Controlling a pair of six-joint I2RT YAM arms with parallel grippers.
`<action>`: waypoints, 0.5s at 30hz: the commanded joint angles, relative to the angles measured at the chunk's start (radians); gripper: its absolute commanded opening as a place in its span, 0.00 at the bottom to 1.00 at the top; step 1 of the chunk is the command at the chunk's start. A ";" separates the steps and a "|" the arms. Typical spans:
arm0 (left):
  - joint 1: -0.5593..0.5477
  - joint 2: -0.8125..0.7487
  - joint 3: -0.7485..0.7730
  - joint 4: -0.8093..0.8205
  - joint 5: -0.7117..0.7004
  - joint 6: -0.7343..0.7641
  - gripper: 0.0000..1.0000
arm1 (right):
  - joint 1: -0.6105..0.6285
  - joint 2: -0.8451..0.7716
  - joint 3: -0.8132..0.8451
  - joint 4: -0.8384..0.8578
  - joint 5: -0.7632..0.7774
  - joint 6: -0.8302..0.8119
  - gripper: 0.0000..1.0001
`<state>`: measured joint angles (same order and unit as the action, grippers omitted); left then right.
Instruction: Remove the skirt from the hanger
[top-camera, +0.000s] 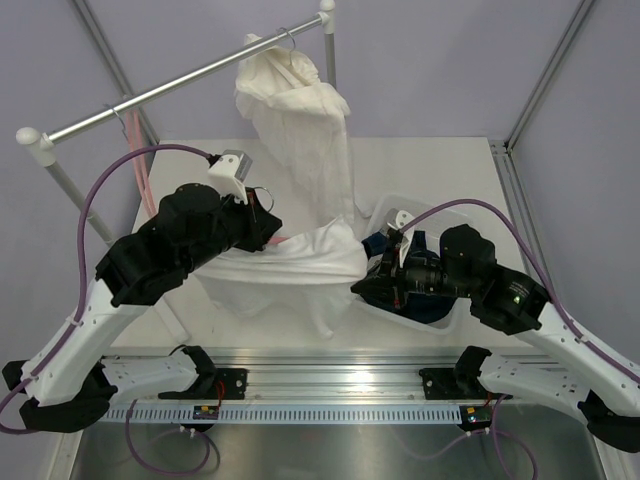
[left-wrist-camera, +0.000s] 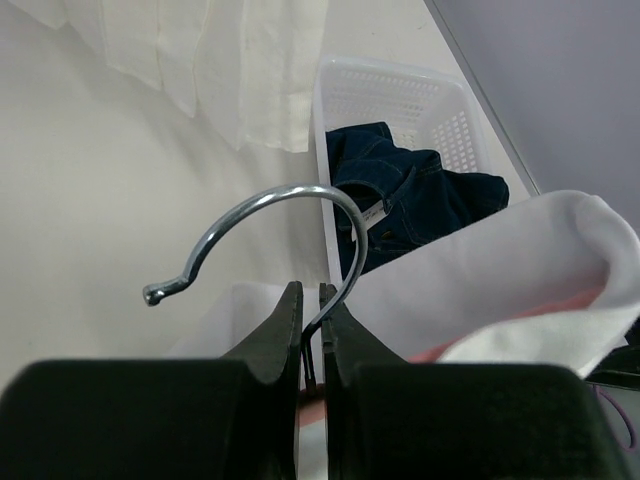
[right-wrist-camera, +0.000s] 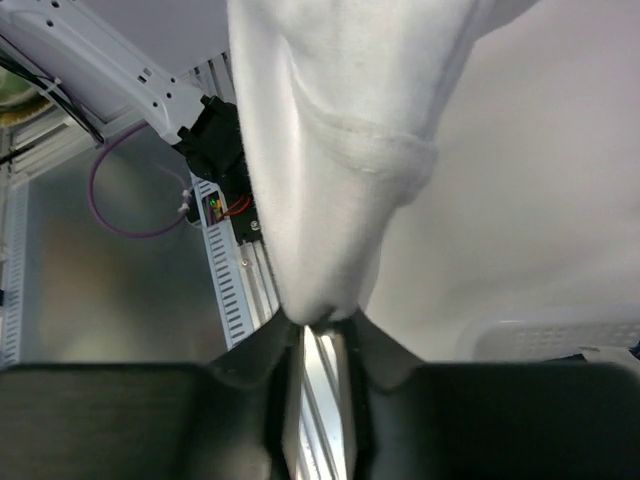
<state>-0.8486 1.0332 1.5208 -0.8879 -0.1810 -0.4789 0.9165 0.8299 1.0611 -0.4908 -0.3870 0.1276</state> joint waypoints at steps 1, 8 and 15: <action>-0.009 -0.022 0.021 0.090 0.026 -0.013 0.00 | 0.007 0.006 0.020 0.047 0.002 -0.014 0.12; -0.007 -0.028 -0.004 0.087 -0.058 0.002 0.00 | 0.005 -0.043 0.036 0.008 0.091 0.061 0.00; -0.007 -0.021 -0.001 0.093 -0.235 0.043 0.00 | 0.007 -0.210 0.008 -0.104 0.286 0.214 0.00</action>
<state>-0.8600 1.0222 1.5002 -0.8516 -0.2733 -0.4797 0.9184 0.6945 1.0569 -0.5266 -0.2268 0.2577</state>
